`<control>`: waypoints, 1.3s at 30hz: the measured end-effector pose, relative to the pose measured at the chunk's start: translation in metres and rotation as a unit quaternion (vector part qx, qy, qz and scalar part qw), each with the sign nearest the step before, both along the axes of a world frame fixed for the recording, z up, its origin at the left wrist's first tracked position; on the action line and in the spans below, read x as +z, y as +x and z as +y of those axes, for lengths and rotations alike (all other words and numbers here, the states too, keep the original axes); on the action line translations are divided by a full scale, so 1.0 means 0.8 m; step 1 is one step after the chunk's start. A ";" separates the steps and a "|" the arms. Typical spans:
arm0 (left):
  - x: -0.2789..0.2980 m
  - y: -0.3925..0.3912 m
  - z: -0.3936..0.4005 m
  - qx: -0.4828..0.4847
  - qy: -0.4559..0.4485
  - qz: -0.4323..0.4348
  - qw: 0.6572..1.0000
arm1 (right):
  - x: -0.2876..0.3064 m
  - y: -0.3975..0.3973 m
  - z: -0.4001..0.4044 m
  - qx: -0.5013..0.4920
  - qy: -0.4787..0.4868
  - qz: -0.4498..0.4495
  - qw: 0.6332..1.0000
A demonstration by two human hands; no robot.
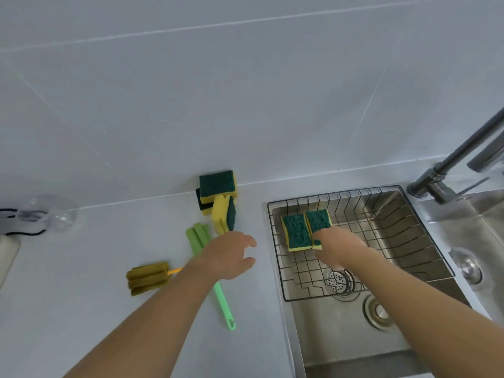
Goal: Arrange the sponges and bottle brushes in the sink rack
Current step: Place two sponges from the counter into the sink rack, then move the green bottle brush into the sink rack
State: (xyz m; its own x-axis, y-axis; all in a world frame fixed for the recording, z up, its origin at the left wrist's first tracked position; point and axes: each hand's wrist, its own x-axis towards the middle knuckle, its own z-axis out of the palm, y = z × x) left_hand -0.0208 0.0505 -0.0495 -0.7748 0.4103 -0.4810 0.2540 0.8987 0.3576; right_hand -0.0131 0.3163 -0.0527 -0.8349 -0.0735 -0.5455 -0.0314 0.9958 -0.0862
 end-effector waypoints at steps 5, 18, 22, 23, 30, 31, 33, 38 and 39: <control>0.018 0.032 -0.079 0.056 -0.031 -0.019 0.998 | 0.026 0.014 -0.044 0.001 -0.010 -0.002 1.000; 0.051 0.061 -0.200 0.128 -0.032 0.020 0.991 | 0.048 0.016 -0.134 0.036 -0.029 0.040 0.998; 0.044 0.069 -0.218 0.125 -0.014 0.029 0.992 | 0.039 0.016 -0.160 0.045 -0.034 0.033 0.998; 0.043 0.070 -0.220 0.122 -0.009 0.032 0.992 | 0.036 0.017 -0.167 0.047 -0.035 0.028 0.998; 0.023 0.051 -0.231 0.135 0.026 0.042 0.990 | 0.006 0.038 -0.209 0.029 -0.065 -0.002 0.997; 0.020 0.045 -0.232 0.127 0.023 0.039 0.991 | 0.003 0.041 -0.213 0.018 -0.074 -0.004 0.997; 0.014 0.034 -0.232 0.108 0.017 0.047 0.993 | -0.004 0.047 -0.220 -0.003 -0.092 -0.013 0.996; 0.008 0.007 -0.225 0.030 0.038 0.112 0.993 | -0.024 0.064 -0.238 -0.042 -0.128 -0.037 0.990; 0.005 0.001 -0.223 0.013 0.047 0.126 0.991 | -0.028 0.067 -0.241 -0.055 -0.137 -0.038 0.988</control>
State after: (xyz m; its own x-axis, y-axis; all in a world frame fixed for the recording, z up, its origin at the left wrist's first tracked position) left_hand -0.0200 -0.1279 -0.0452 -0.8768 0.4216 -0.2313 0.3223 0.8722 0.3678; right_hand 0.0407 0.1231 -0.0749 -0.8028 -0.1382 -0.5800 0.0925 0.9321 -0.3501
